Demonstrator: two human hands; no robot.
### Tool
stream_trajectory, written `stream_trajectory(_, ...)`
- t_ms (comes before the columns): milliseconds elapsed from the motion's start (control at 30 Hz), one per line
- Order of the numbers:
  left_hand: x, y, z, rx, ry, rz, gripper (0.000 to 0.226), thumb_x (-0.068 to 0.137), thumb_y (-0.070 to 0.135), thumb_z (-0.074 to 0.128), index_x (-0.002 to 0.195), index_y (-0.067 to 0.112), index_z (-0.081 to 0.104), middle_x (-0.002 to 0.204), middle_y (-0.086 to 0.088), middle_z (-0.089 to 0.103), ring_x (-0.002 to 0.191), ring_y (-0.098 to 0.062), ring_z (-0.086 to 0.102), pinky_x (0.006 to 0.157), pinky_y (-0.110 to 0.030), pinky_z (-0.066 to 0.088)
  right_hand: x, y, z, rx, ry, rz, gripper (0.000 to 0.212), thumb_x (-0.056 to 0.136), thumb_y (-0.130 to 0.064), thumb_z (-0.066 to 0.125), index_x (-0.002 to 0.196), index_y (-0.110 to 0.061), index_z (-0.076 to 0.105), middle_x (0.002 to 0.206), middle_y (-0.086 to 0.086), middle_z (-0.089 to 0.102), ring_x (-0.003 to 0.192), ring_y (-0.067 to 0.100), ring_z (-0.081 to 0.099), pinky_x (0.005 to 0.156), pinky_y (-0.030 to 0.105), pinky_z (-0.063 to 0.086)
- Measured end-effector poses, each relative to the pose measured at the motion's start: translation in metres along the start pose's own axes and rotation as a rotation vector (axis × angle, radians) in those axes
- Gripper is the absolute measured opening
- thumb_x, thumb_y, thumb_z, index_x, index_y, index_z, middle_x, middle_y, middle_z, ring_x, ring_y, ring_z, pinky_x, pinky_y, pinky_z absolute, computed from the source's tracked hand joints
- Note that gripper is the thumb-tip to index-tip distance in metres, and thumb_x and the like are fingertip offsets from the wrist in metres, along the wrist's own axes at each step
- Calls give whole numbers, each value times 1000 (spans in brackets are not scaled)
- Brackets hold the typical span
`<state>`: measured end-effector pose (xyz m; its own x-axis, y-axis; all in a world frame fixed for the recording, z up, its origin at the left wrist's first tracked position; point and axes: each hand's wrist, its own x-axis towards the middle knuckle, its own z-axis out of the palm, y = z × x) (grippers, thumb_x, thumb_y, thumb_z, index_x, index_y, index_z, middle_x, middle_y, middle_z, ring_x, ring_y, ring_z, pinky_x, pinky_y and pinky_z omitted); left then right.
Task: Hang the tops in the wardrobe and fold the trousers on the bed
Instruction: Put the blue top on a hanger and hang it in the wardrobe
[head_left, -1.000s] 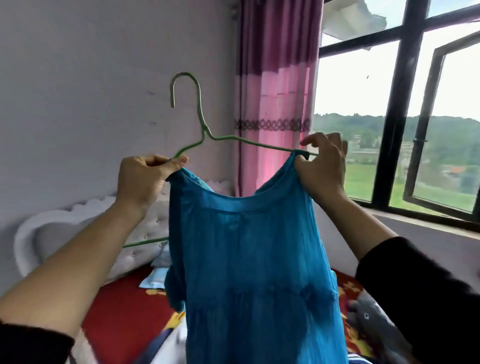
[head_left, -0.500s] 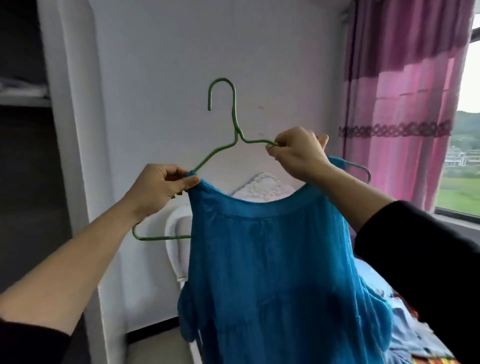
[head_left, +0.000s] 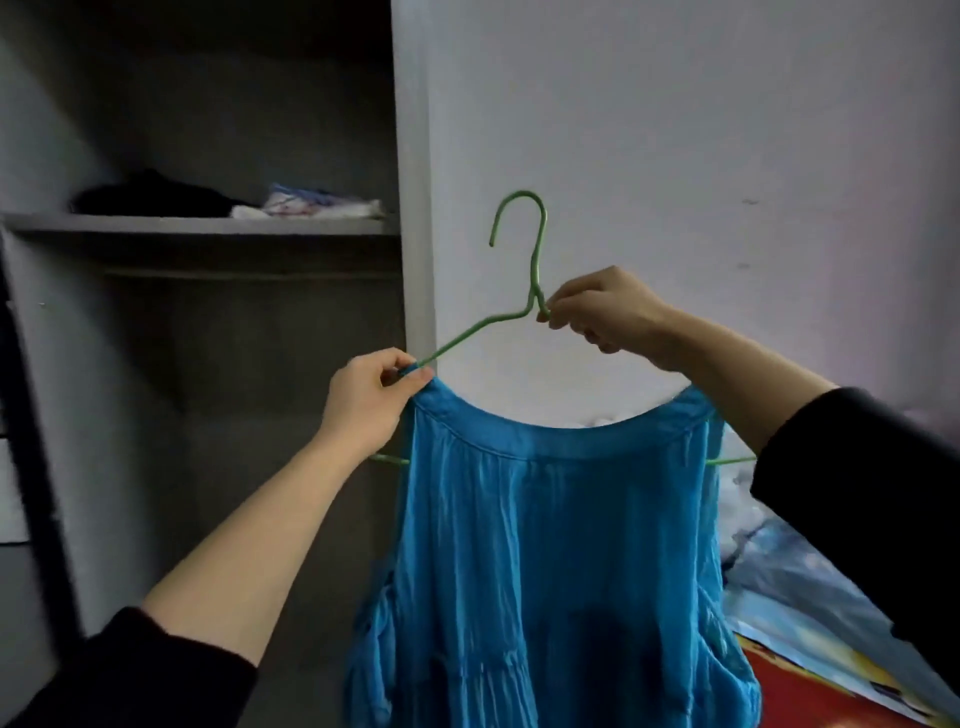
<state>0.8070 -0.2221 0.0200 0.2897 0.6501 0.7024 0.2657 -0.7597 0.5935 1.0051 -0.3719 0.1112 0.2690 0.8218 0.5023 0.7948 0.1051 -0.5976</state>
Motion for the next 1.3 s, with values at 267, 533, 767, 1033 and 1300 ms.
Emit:
stream_trajectory(267,51,-136,-45,264,86,-145,16,87,33,66,97,20,69,92,1,63,86,-16,59,75,-31,48,111,-9,132,-34,-321,-84,33,91,-36,63,88,-4,66,68,6,48,59,16,45,54,28,42)
stream_trajectory(533,129,-257,-91,357,41,-257,13,89,28,64,98,23,71,95,5,70,92,-12,63,81,-29,50,232,-39,258,-158,-552,-216,24,96,-32,55,82,-13,63,61,0,62,52,10,51,56,26,42)
stream_trajectory(767,180,-349,-139,463,90,-331,24,92,27,58,111,18,68,109,-1,70,105,-19,62,85,-26,46,322,-71,372,-166,-490,-265,30,94,-25,57,87,1,69,63,3,67,51,12,55,44,20,44)
stream_trajectory(1033,264,-465,-207,622,100,-251,27,94,30,53,117,21,65,122,-6,62,114,-25,55,90,-30,44,425,-105,501,-95,-288,-269,39,92,-19,59,54,-12,59,47,-6,58,40,1,51,37,9,33)
stream_trajectory(1300,390,-563,-279,676,84,-195,31,93,30,54,122,19,59,131,-10,52,122,-29,47,101,-37,40,541,-155,596,-77,-145,-173,40,91,-24,62,53,-13,60,50,-2,59,50,6,54,46,18,35)
